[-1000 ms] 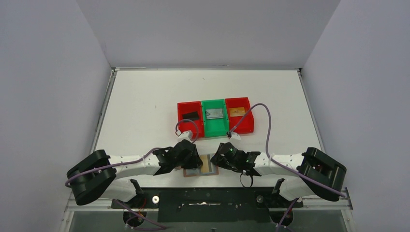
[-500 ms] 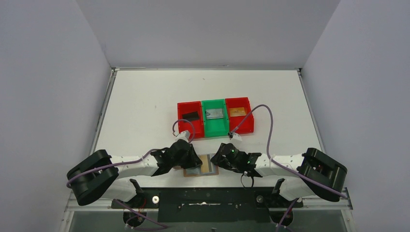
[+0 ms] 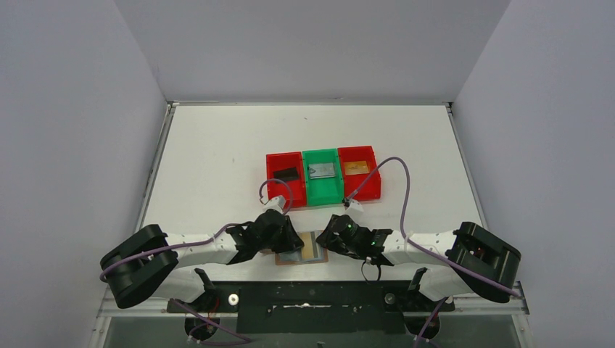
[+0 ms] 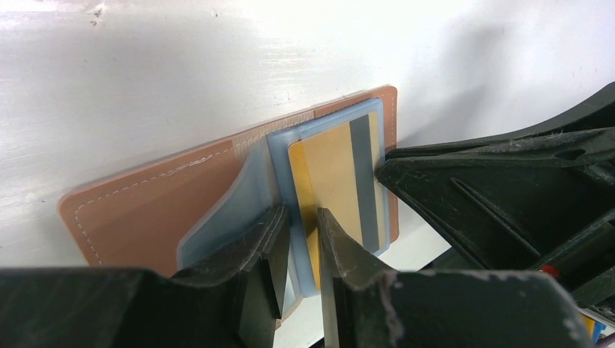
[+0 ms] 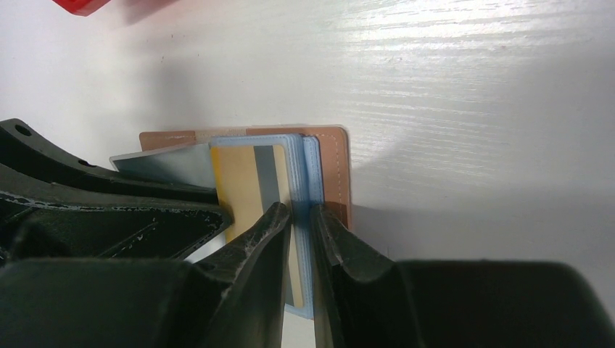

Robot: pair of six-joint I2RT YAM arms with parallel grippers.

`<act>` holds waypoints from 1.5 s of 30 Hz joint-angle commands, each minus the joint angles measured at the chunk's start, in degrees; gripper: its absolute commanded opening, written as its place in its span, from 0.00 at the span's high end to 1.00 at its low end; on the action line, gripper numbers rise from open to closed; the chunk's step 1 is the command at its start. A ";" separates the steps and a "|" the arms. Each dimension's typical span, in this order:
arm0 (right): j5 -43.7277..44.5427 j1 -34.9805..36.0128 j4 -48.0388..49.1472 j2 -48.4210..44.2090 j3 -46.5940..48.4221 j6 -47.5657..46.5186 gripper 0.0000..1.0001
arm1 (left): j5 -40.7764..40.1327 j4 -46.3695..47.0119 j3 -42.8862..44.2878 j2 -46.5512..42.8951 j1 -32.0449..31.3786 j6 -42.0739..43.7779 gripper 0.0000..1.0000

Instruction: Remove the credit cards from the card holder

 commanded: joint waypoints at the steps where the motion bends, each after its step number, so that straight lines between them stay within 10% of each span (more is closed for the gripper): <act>1: -0.35 0.13 0.03 1.17 0.49 -0.63 0.82 | 1.31 3.34 -0.88 1.84 -0.19 0.54 0.79; 22: 0.62 0.13 -1.10 0.24 0.14 0.06 0.83 | -1.64 2.27 -3.54 -3.25 -0.15 0.58 1.00; 32: 0.42 0.11 -0.96 0.59 0.68 -0.23 0.83 | 3.19 8.84 -3.44 -2.72 0.25 -2.28 0.71; 45: -3.01 0.32 3.69 0.91 0.62 -3.04 0.88 | -1.37 -1.69 0.74 2.80 -0.39 0.13 0.76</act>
